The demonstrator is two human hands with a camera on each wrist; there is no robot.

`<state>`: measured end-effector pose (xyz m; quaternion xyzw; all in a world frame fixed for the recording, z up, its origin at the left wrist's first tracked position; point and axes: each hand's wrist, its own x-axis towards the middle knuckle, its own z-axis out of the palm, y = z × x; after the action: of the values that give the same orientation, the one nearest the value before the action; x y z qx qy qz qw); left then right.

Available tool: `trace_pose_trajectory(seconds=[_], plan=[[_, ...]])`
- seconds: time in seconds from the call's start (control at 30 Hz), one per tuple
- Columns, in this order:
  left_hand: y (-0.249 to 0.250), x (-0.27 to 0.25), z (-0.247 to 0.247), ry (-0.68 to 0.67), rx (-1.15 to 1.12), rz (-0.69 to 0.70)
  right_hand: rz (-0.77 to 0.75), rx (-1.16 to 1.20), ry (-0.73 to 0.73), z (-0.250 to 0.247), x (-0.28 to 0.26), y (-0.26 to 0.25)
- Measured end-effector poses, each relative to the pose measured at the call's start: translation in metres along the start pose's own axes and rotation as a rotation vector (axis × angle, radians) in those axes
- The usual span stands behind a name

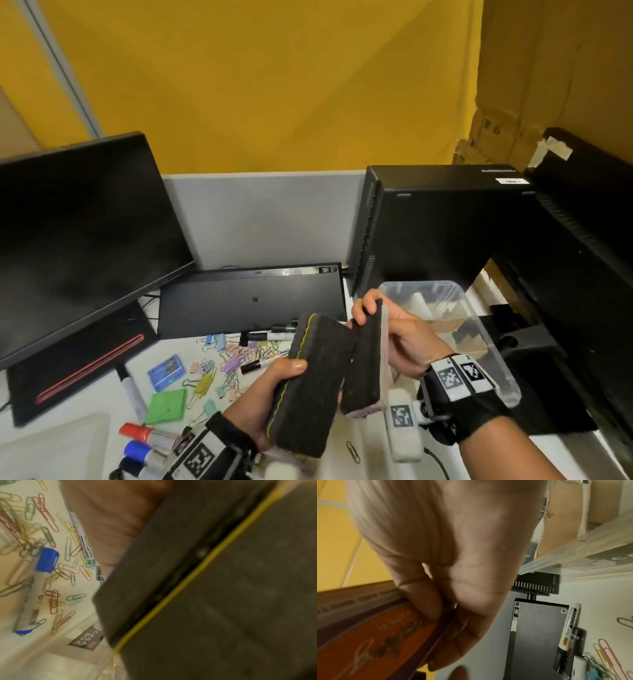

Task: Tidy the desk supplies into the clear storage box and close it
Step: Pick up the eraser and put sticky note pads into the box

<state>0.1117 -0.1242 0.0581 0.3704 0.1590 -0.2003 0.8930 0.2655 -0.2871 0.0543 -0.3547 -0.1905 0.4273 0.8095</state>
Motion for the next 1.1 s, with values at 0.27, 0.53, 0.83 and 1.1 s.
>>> trace_pose_trajectory(seconds=[0.27, 0.53, 0.83, 1.1], plan=[[0.004, -0.005, -0.026, 0.095, 0.024, 0.008, 0.030, -0.099, 0.065, -0.010, 0.001, 0.005], [0.004, -0.008, -0.066, 0.362, 0.355, -0.117, 0.075, -0.425, 0.285, -0.029, -0.020, 0.004], [-0.001, -0.029, -0.095, 0.511, 0.145, 0.048, -0.134, -0.796, 0.822, -0.033, -0.078, -0.034], [-0.008, -0.031, -0.103, 0.584, 0.039, 0.145, -0.107, -1.218, 1.263, -0.057, -0.121, -0.047]])
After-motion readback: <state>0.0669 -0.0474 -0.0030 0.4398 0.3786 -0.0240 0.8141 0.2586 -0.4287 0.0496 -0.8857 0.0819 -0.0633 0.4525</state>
